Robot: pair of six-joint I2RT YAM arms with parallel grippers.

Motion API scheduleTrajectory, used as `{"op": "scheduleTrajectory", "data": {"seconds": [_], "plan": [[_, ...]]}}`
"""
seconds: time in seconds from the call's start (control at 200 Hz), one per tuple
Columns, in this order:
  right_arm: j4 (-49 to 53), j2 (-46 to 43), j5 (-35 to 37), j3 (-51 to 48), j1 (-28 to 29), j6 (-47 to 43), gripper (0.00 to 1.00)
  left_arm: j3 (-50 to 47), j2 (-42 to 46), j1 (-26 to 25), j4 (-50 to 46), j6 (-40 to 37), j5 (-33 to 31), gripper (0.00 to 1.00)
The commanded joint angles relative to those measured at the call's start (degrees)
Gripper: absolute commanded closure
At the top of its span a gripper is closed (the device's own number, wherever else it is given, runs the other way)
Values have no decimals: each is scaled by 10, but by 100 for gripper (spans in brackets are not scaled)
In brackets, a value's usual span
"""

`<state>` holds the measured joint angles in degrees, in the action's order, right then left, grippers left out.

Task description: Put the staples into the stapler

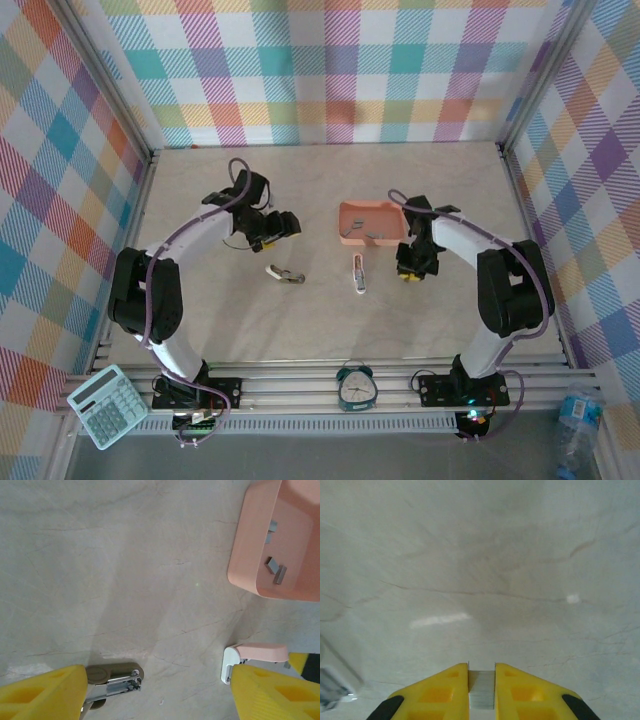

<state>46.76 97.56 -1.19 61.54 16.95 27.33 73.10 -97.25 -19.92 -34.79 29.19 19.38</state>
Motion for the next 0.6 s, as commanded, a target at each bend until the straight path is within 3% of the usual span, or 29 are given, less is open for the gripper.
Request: {"op": "scheduleTrajectory", "data": {"seconds": [0.0,0.205,0.39,0.595], "plan": [[-41,6,-21,-25,4,16,83,-13,22,-11,17,10,-14,24],[-60,24,-16,-52,4,18,83,-22,29,-22,22,11,-25,25],[-59,31,-9,-51,4,12,73,-27,34,-24,22,11,-27,25],[-54,21,-1,-31,5,9,73,-33,36,-26,25,15,-29,24]]}}
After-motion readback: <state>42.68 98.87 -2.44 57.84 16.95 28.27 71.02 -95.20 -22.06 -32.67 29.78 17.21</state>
